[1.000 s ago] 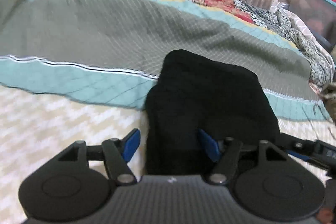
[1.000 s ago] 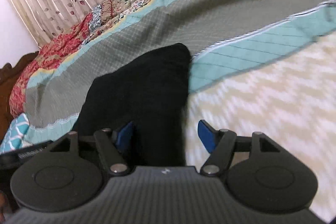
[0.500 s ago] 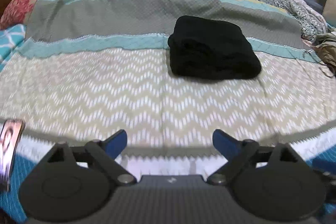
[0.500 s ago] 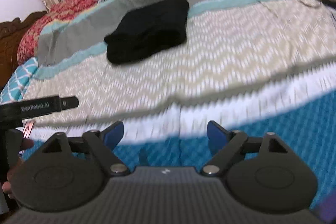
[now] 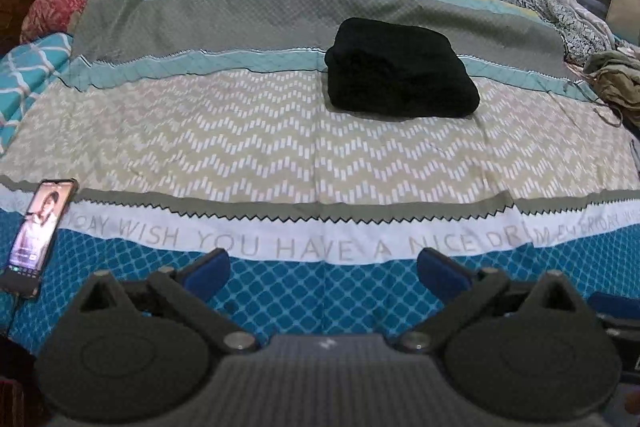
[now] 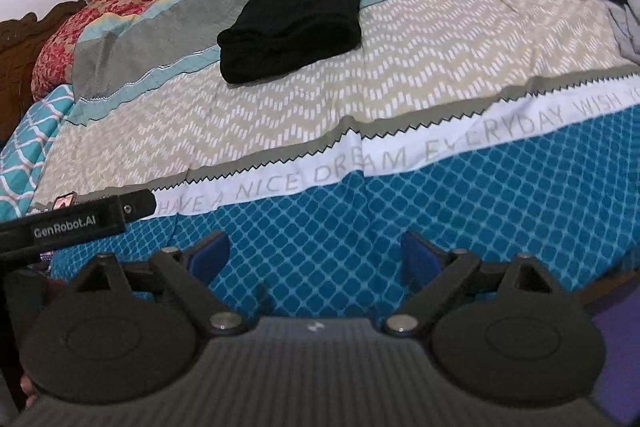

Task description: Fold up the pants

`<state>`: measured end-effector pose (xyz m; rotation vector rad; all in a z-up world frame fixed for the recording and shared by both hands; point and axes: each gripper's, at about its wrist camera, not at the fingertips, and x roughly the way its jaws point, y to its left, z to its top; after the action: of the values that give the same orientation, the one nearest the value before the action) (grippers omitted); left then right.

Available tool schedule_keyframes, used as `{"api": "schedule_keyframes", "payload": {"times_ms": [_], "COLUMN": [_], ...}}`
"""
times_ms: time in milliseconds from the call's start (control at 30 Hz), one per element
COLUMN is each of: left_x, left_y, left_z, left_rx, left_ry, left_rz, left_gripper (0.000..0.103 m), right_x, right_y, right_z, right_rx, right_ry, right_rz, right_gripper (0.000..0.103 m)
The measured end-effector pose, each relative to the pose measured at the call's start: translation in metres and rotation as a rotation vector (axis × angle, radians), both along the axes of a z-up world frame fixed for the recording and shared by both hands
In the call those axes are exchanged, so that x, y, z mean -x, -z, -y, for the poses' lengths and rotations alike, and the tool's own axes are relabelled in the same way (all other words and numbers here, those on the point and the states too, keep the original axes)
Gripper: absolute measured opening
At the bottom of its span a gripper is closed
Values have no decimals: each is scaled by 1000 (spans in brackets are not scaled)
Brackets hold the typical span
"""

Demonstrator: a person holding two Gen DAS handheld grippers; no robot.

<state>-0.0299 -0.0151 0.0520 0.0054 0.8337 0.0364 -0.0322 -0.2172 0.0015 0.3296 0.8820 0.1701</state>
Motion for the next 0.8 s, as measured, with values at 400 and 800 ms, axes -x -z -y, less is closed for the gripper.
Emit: {"api": "schedule_keyframes", "payload": {"times_ms": [400, 800], "left_x": [20, 27], "left_y": [-12, -14], "left_z": [15, 22], "left_rx": [-84, -83], "left_ry": [21, 34], "left_rz": [50, 29], "left_gripper": [103, 103], "right_x": [15, 23], "right_y": [-4, -11], "right_z": [-2, -2], "right_rx": [-39, -14], "right_ry": [-37, -36], "right_rz": [-38, -15], "right_gripper": [94, 94]}}
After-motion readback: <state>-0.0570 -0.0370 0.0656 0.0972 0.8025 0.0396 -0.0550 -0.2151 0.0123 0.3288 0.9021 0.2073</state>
